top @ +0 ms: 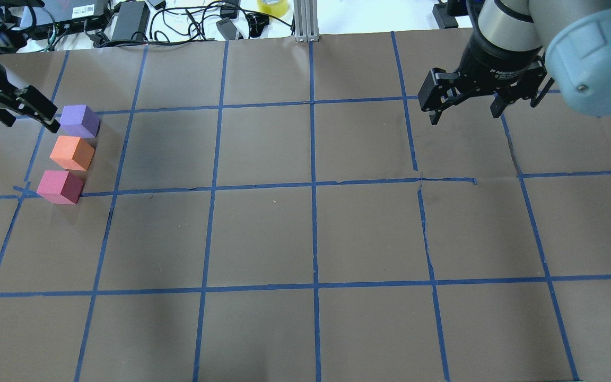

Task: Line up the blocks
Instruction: 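Open the left gripper and raise it away from the cubes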

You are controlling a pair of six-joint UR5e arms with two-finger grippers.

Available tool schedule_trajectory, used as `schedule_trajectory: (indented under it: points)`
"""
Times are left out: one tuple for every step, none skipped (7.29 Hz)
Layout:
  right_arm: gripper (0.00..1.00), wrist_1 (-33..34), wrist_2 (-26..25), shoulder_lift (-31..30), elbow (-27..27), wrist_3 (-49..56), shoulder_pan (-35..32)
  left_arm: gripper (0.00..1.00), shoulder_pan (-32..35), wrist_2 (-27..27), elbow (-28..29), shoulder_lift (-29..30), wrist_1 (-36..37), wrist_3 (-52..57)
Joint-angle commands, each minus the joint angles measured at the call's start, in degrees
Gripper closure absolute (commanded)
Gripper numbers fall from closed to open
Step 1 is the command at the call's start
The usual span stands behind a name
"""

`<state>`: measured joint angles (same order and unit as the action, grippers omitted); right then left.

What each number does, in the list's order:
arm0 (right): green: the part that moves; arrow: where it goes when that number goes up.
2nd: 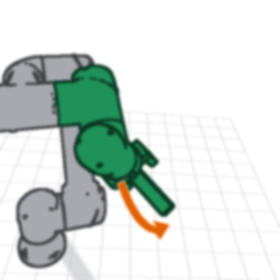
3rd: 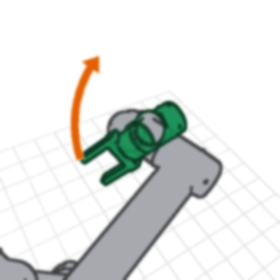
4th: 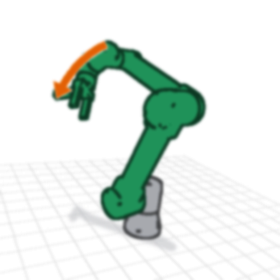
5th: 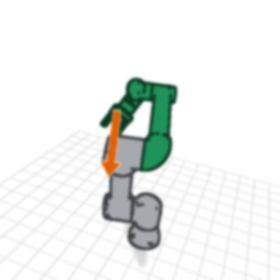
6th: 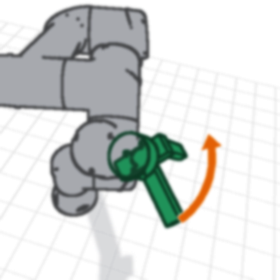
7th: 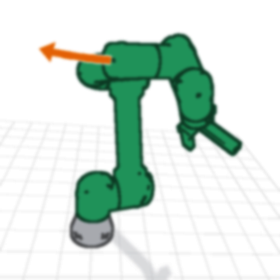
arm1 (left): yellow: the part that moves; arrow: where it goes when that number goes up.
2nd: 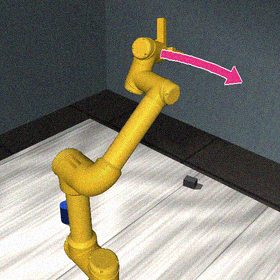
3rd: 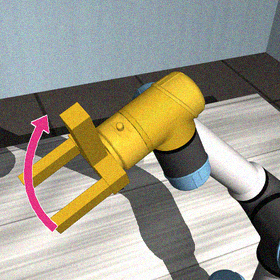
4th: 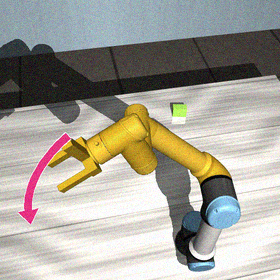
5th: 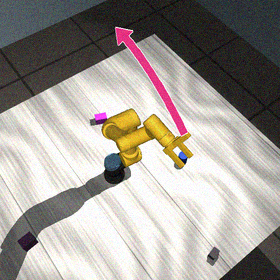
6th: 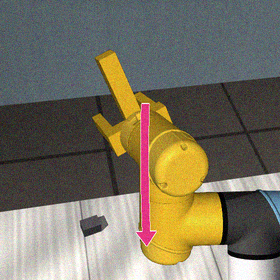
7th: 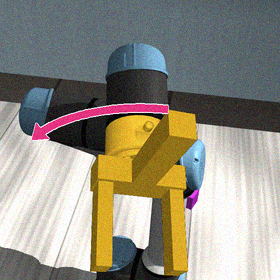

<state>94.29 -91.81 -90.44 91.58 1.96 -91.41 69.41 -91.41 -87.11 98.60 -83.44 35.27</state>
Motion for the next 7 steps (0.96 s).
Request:
schedule_trajectory:
  points:
    - [0.00, 0.0, 0.0, 0.0, 0.0, 0.1, 0.0, 0.00, 14.0, 0.4, 0.4, -6.7, -3.4, -1.2]
    - [0.00, 0.0, 0.0, 0.0, 0.0, 0.0, 0.0, 0.00, 17.2, 3.9, -0.4, -8.2, -3.4, -1.5]
    - [0.00, 0.0, 0.1, 0.0, 0.0, 0.0, 0.0, 0.00, 17.9, 3.6, -1.3, -8.6, -3.5, -7.5]
    - [0.00, 0.1, 0.0, 0.0, 0.0, 0.1, 0.0, 0.00, 17.9, 3.3, -2.3, -9.4, -3.2, -13.1]
    - [0.00, 0.1, 0.0, 0.0, 0.0, 0.1, 0.0, 0.00, 17.9, 3.4, -2.2, -9.3, -3.0, -13.9]
    - [0.00, 0.1, 0.0, 0.0, 0.0, 0.1, 0.0, 0.00, 17.9, 0.5, -1.7, -10.3, -4.7, -16.5]
    - [0.00, 0.2, 0.0, 0.0, 0.0, 0.1, 0.0, 0.00, 17.8, -2.2, -1.4, -11.3, -6.2, -17.8]
